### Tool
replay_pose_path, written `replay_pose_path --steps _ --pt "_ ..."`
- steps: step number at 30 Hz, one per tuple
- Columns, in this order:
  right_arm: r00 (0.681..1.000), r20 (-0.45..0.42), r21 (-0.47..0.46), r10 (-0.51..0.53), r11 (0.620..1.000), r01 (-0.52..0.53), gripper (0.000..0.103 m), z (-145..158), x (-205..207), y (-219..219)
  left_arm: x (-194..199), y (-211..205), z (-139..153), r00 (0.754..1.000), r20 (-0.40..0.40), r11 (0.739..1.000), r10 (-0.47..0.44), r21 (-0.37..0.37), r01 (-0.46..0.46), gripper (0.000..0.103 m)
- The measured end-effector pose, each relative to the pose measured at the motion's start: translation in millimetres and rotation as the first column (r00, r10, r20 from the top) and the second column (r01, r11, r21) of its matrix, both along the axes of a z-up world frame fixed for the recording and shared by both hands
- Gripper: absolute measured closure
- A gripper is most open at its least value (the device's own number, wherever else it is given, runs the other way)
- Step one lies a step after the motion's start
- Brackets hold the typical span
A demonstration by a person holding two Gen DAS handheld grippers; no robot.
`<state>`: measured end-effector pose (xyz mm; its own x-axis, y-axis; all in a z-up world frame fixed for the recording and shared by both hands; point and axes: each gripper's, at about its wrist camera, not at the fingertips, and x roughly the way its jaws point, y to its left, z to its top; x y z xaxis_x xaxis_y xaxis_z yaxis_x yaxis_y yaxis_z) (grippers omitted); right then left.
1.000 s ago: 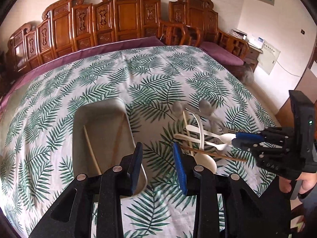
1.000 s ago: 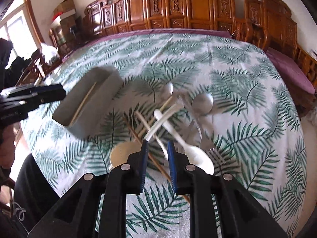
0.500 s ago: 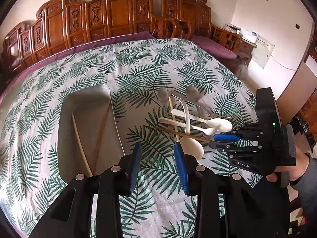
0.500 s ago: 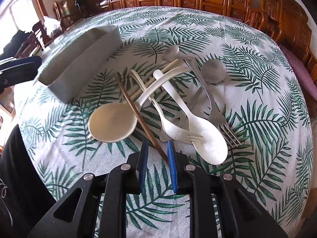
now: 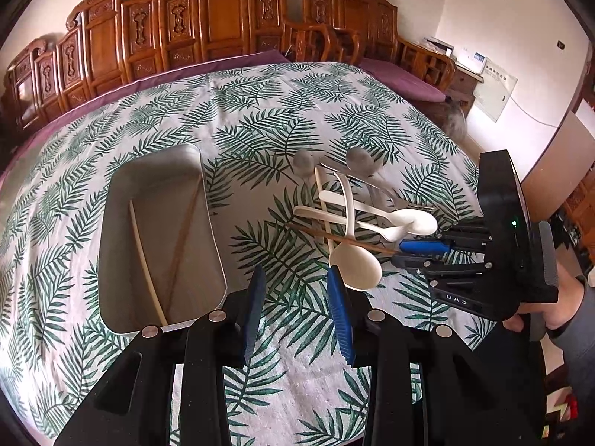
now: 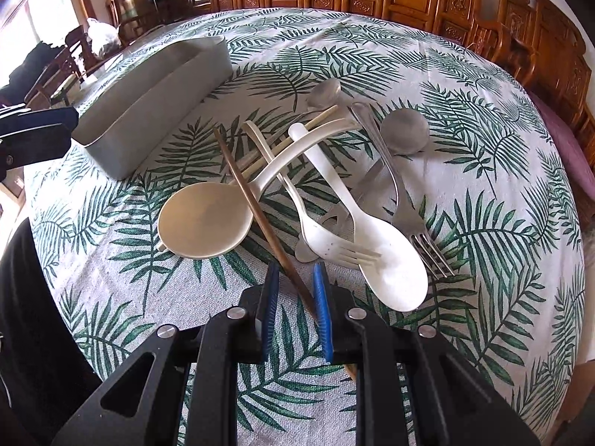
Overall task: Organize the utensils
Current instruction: 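Grasp another chopstick with the right gripper while the left gripper grasps a large white spoon, then carry the white spoon into the grey tray and open the left gripper while the right gripper holds its chopstick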
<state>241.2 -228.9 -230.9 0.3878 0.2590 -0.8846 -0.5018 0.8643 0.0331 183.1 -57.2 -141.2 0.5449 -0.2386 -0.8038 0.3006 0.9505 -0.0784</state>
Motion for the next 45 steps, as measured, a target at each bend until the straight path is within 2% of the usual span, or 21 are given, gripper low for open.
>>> replay_pose_path --steps 6,13,19,34,45 --pt "1.0 -0.009 0.022 0.008 1.0 -0.008 0.097 6.0 0.6 -3.9 0.2 -5.4 -3.3 1.0 -0.009 1.0 -0.003 0.006 0.004 0.071" --pt "0.999 0.013 0.11 -0.038 0.993 0.037 0.097 31.7 7.7 -25.9 8.2 -12.2 -9.5 1.0 -0.027 1.0 -0.002 0.011 0.002 0.071" --pt "0.994 0.031 0.13 -0.107 0.986 0.102 0.097 43.2 14.7 -47.1 22.0 -22.6 -16.7 0.999 -0.048 1.0 0.003 0.0 -0.003 0.071" --pt "0.982 0.011 0.163 -0.191 0.969 0.186 0.097 46.8 24.2 -76.2 71.6 -78.8 -46.4 0.996 -0.09 1.0 -0.029 0.005 0.029 0.071" --pt "0.98 -0.001 0.175 -0.2 0.965 0.197 0.097 46.3 26.2 -80.1 86.6 -98.7 -68.0 0.992 -0.118 0.997 -0.032 0.066 0.04 0.077"
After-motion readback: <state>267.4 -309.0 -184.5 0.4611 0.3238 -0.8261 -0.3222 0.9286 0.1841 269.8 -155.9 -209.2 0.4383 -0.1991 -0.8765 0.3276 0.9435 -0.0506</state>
